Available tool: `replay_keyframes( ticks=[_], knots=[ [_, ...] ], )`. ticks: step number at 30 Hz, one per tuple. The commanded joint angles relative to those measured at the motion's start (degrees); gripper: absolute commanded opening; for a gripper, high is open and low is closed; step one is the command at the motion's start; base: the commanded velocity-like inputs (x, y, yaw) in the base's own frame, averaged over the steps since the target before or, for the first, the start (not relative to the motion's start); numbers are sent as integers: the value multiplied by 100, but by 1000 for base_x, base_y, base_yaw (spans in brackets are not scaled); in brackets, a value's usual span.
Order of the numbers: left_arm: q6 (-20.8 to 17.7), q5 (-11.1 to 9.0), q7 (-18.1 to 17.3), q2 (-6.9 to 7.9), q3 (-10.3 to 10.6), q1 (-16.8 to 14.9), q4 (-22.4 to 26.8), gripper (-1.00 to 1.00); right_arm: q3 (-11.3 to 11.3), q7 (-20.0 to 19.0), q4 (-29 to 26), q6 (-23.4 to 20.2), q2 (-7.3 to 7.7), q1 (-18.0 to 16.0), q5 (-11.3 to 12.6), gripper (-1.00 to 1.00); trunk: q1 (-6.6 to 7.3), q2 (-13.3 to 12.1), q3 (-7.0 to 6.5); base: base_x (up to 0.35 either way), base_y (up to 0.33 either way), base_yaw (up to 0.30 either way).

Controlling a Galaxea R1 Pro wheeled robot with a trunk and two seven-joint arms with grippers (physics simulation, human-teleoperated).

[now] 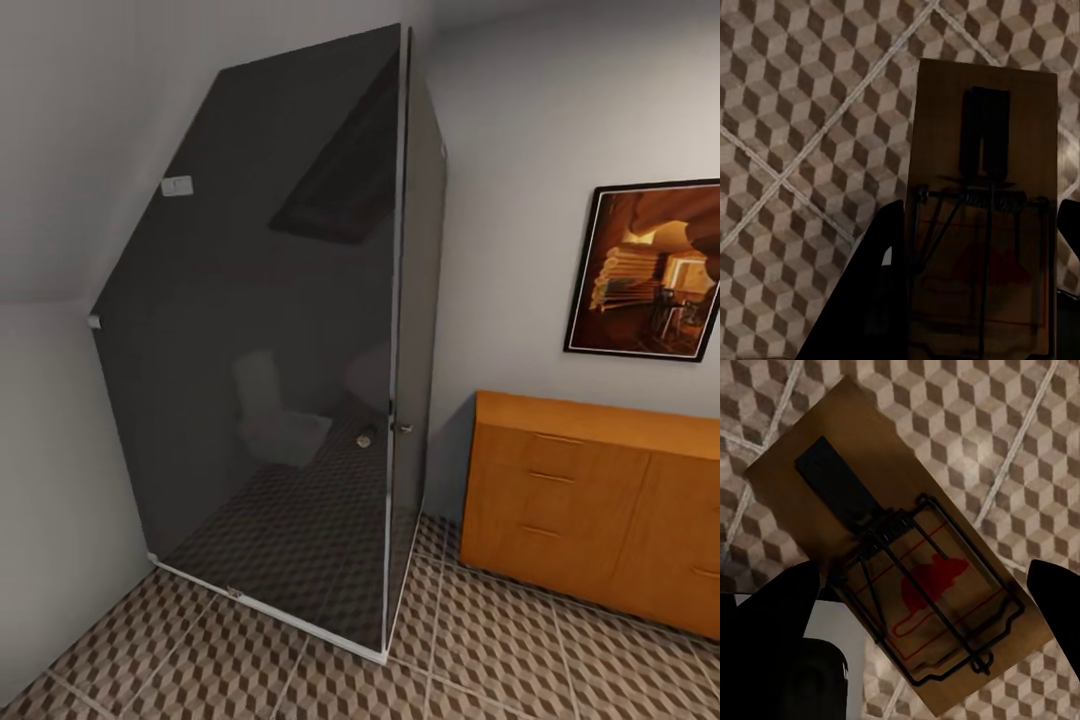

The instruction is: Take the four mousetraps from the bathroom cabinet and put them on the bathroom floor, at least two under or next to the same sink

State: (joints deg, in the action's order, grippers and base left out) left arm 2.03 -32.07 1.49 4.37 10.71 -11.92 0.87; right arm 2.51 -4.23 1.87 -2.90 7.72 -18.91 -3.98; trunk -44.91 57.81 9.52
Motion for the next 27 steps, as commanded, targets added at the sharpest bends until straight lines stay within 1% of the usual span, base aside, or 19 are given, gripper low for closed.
replay_keyframes(
  ticks=[1, 12, 22, 27],
  knots=[
    [14, -35, 34, 0, 48, -3, 1, -100, 22, -17, 6, -9, 2, -7, -41, -100, -1, 6, 8, 0, 0, 300],
    [24, -56, 44, 5, 81, -3, -24, -100, 25, -17, 6, -9, 0, -7, -58, -100, -1, 6, 8, 0, 0, 300],
    [14, -38, 65, -11, 58, -3, -12, -100, 30, -17, 6, -11, -7, -7, -67, -100, -1, 6, 8, 0, 0, 300],
    [24, -31, 56, -97, 54, -3, -8, -100, 31, -17, 6, -13, -7, -7, -68, -100, -1, 6, 8, 0, 0, 300]
  ],
)
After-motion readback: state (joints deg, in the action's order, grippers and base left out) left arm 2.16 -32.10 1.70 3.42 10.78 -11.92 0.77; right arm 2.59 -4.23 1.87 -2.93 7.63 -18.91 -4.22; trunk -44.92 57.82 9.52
